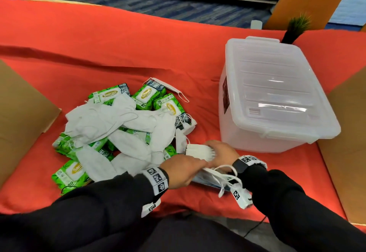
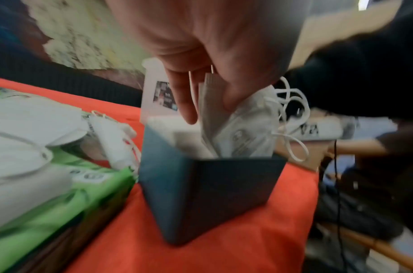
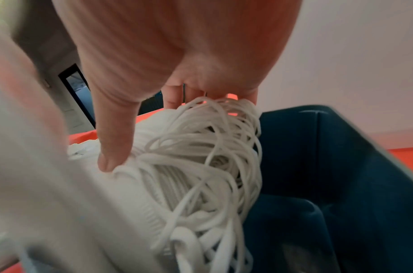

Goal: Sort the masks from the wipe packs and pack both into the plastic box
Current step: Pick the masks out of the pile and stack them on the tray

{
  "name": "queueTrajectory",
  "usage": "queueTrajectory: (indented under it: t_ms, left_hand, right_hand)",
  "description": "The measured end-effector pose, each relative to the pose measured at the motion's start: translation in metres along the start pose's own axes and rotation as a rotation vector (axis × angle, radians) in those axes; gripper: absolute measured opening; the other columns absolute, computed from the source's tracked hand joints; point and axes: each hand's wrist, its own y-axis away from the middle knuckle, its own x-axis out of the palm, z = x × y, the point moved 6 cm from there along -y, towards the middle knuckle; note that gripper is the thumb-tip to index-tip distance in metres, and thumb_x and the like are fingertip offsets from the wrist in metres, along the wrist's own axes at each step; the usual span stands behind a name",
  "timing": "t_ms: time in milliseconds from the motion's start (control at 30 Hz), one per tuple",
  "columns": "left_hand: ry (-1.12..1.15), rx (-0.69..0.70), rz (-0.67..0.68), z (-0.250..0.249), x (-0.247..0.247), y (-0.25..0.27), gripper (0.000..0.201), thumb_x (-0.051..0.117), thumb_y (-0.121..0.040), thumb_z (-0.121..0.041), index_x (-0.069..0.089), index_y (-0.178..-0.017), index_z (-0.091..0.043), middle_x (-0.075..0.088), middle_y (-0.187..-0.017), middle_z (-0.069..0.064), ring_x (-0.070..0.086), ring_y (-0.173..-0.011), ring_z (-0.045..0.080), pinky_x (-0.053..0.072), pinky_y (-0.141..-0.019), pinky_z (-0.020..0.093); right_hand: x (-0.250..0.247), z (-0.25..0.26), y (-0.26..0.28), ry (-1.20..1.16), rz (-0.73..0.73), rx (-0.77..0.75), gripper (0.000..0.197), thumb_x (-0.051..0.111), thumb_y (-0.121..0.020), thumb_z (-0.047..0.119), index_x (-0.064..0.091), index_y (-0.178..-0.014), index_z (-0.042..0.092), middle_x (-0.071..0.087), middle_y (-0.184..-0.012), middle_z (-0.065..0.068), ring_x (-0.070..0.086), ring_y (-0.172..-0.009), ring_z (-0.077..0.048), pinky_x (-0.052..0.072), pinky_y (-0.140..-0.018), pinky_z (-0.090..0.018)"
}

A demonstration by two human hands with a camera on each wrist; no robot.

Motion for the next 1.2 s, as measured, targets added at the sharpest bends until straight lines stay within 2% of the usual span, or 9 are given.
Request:
queueTrajectory:
  t_ms: [133,267,367,467,567,667,767,1033,1200]
  left_hand:
    - [-0.293,0.077,0.162,0.007,0.027,-0.008,0.036,0.059,-0.086,-0.016,0.059,-0.122,-0.017,0.069,-0.094,0.004,0.067,-0.085,0.032,0.047,-0.072,0.039]
    - [-0.178,0.095,-0.016,0.012,0.025,0.001,0.016,0.060,-0.086,-0.030,0.068,-0.101,-0.029,0.066,-0.084,-0.008,0.062,-0.078,0.016,0.049,-0.067,0.030]
    - [-0.117,0.071,-0.057,0.019,0.032,0.005,0.006,0.066,-0.081,-0.023,0.068,-0.084,-0.028,0.064,-0.073,-0.007,0.063,-0.068,0.018,0.050,-0.057,0.029]
    - [-0.068,-0.017,-0.100,0.024,0.022,0.003,0.016,0.073,-0.071,-0.021,0.063,-0.082,-0.028,0.061,-0.078,-0.009,0.062,-0.070,0.017,0.045,-0.057,0.027]
    - [0.173,-0.326,-0.104,0.047,0.009,0.011,0.031,0.078,-0.071,-0.035,0.053,-0.089,-0.032,0.055,-0.093,-0.015,0.057,-0.078,0.010,0.047,-0.065,0.031]
    - [0.570,-0.666,-0.173,0.073,0.023,0.025,0.038,0.086,-0.072,-0.034,0.059,-0.097,-0.028,0.062,-0.096,-0.012,0.064,-0.082,0.011,0.054,-0.074,0.032]
    - [0.946,-0.935,-0.183,0.077,0.050,0.035,0.025,0.079,-0.086,-0.016,0.065,-0.106,-0.019,0.068,-0.099,0.006,0.070,-0.090,0.023,0.063,-0.074,0.044]
    - [1.032,-0.957,-0.258,0.071,0.058,0.044,0.023,0.071,-0.087,-0.002,0.071,-0.097,-0.023,0.073,-0.095,0.010,0.073,-0.093,0.027,0.064,-0.076,0.042]
    - [1.161,-0.969,-0.313,0.070,0.055,0.038,0.025,0.065,-0.090,0.000,0.070,-0.104,-0.020,0.074,-0.102,0.008,0.072,-0.100,0.026,0.060,-0.074,0.034]
  right_hand:
    - [0.003,-0.007,0.011,-0.063,-0.095,0.032,0.092,0.079,-0.055,0.069,0.057,-0.135,0.031,0.063,-0.128,0.007,0.058,-0.116,-0.015,0.047,-0.100,-0.037]
    - [-0.001,-0.037,0.043,-0.350,-0.443,0.178,0.048,0.085,-0.075,0.036,0.064,-0.117,0.028,0.063,-0.117,0.010,0.058,-0.106,-0.008,0.045,-0.095,-0.028]
    - [0.014,-0.068,0.067,-0.772,-0.635,0.394,0.020,0.078,-0.084,0.009,0.067,-0.095,0.021,0.071,-0.095,0.001,0.069,-0.095,-0.027,0.053,-0.083,-0.034]
    - [0.039,-0.079,0.077,-1.118,-0.561,0.533,0.018,0.069,-0.090,0.002,0.067,-0.107,0.007,0.072,-0.100,-0.016,0.070,-0.093,-0.030,0.054,-0.072,-0.033]
    - [0.049,-0.070,0.079,-1.307,-0.453,0.588,0.030,0.069,-0.094,0.012,0.062,-0.122,0.007,0.072,-0.107,-0.009,0.069,-0.101,-0.022,0.049,-0.071,-0.027]
    - [0.055,-0.054,0.070,-1.390,-0.301,0.590,0.022,0.065,-0.098,0.023,0.064,-0.115,0.010,0.076,-0.099,-0.003,0.073,-0.081,-0.010,0.053,-0.061,-0.023]
    - [0.070,-0.036,0.054,-1.513,-0.151,0.608,0.042,0.072,-0.092,0.035,0.065,-0.124,0.010,0.078,-0.106,-0.008,0.075,-0.098,-0.022,0.058,-0.091,-0.039]
    - [0.074,-0.030,0.046,-1.749,-0.039,0.556,0.073,0.077,-0.080,0.054,0.062,-0.136,0.009,0.069,-0.130,-0.015,0.065,-0.121,-0.034,0.041,-0.115,-0.051]
    - [0.069,-0.025,0.048,-1.942,0.015,0.538,0.056,0.052,-0.100,0.050,0.062,-0.135,0.006,0.064,-0.135,-0.020,0.063,-0.124,-0.037,0.040,-0.113,-0.053]
